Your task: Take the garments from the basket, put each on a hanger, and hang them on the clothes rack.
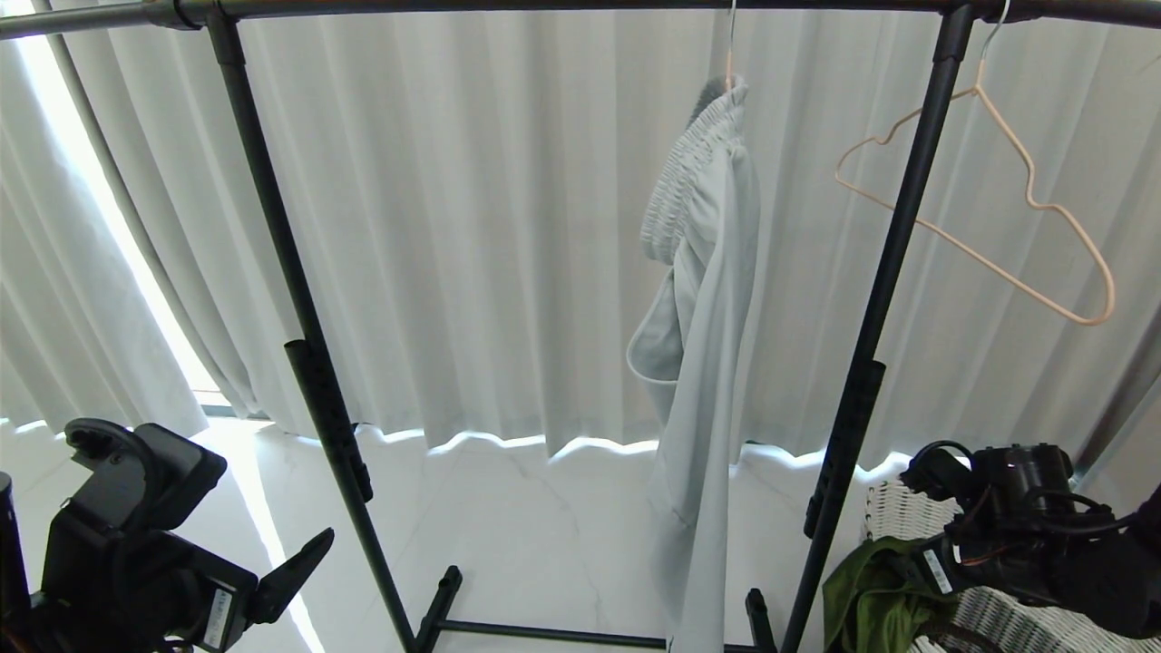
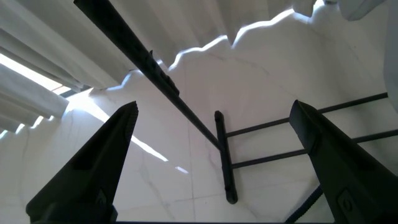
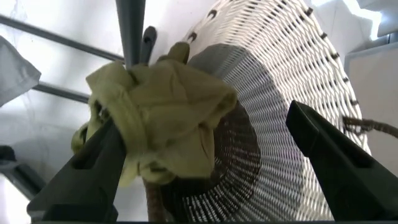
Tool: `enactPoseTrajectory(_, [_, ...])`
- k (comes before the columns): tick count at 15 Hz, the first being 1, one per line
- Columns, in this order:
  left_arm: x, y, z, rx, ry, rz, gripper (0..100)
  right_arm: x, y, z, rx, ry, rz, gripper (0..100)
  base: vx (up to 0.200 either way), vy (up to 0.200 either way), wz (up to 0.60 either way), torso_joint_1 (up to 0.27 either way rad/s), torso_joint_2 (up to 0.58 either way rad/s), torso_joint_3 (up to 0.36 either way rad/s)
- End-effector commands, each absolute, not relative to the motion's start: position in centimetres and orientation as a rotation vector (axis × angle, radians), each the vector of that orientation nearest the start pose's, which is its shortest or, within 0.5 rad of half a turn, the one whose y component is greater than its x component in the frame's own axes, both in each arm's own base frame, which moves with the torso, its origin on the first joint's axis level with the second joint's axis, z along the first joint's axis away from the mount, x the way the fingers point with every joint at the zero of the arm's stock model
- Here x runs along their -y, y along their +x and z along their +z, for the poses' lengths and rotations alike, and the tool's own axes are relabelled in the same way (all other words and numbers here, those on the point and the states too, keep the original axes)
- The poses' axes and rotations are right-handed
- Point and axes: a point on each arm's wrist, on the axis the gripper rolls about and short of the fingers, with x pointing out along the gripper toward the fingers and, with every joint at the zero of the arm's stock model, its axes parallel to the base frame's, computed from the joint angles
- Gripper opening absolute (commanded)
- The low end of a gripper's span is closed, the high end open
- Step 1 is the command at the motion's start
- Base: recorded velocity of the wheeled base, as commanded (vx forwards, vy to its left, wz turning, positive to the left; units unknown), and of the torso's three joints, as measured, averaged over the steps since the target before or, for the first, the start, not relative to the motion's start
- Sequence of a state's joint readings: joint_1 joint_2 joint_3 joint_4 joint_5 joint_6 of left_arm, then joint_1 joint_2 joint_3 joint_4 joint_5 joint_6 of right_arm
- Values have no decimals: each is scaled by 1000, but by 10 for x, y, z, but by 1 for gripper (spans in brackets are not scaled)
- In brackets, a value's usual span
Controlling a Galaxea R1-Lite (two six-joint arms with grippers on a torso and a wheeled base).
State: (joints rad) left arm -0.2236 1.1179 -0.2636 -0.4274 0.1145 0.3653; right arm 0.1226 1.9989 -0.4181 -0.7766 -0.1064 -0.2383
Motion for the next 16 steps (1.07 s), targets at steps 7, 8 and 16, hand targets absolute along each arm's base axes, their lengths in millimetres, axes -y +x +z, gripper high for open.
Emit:
enactPoseTrajectory(7, [27,131,144,-400,431,-182,100,-45,251,66,-641,-332,143,0,0,0,0,0,0,0])
enactPoseTrajectory(8, [27,130,144,-402,432,-181,100,-46,249,70,-631,-333,148,0,0,0,0,0,0,0])
enactPoseTrajectory(16, [24,122,141,-396,433,-171,100,-71,168,159,-488,-392,300,0,-100,0,0,2,-1,0])
